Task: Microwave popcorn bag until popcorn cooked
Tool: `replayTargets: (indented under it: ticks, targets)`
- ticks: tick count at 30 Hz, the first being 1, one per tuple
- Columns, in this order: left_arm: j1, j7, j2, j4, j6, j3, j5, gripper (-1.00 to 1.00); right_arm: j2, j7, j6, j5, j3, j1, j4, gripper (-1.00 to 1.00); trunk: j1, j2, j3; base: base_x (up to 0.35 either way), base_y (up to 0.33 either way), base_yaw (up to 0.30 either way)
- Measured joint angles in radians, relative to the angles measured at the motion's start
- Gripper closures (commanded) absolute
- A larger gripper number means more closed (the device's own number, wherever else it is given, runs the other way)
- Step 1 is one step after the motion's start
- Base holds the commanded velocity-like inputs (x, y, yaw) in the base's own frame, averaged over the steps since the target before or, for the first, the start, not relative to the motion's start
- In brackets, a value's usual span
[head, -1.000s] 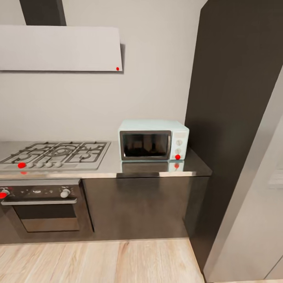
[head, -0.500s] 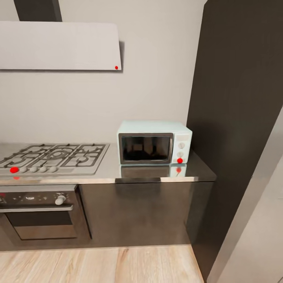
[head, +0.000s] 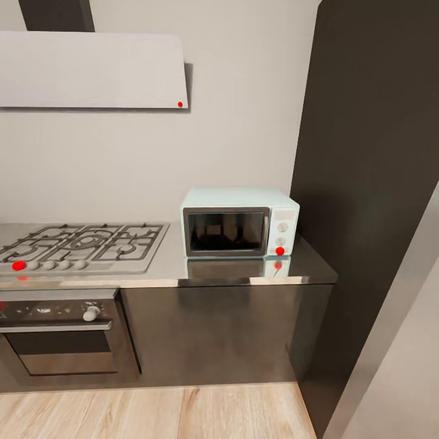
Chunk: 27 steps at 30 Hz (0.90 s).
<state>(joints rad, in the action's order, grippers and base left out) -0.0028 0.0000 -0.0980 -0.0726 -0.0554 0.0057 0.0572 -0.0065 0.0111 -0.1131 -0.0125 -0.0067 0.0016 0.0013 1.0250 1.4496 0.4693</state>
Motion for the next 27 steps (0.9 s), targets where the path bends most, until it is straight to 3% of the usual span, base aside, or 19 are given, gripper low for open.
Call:
replayTargets:
  ticks: [14, 20, 23, 27]
  targets:
    - [0.0, 0.0, 0.0, -0.002, 0.0, -0.001, 0.0, -1.0, 0.003, -0.002, -0.002, 0.015, 0.005, 0.0, -0.002, -1.0, 0.0, 0.0, 0.0, 0.0, 0.0, 0.0]
    - [0.0, -0.003, 0.0, -0.002, 0.0, -0.003, 0.0, -1.0, -0.006, -0.02, 0.011, 0.077, 0.04, -0.001, -0.235, -1.0, 0.0, 0.0, 0.0, 0.0, 0.0, 0.0]
    - [0.0, -0.003, -0.001, -0.003, 0.0, -0.003, -0.001, -1.0, -0.004, -0.02, 0.012, 0.084, 0.043, 0.0, -0.334, -1.0, 0.0, 0.0, 0.0, 0.0, 0.0, 0.0]
    - [0.0, -0.004, 0.0, -0.003, -0.002, -0.003, -0.002, -1.0, 0.004, -0.019, 0.063, 0.084, 0.047, -0.001, -0.585, -1.0, 0.0, 0.0, 0.0, 0.0, 0.0, 0.0]
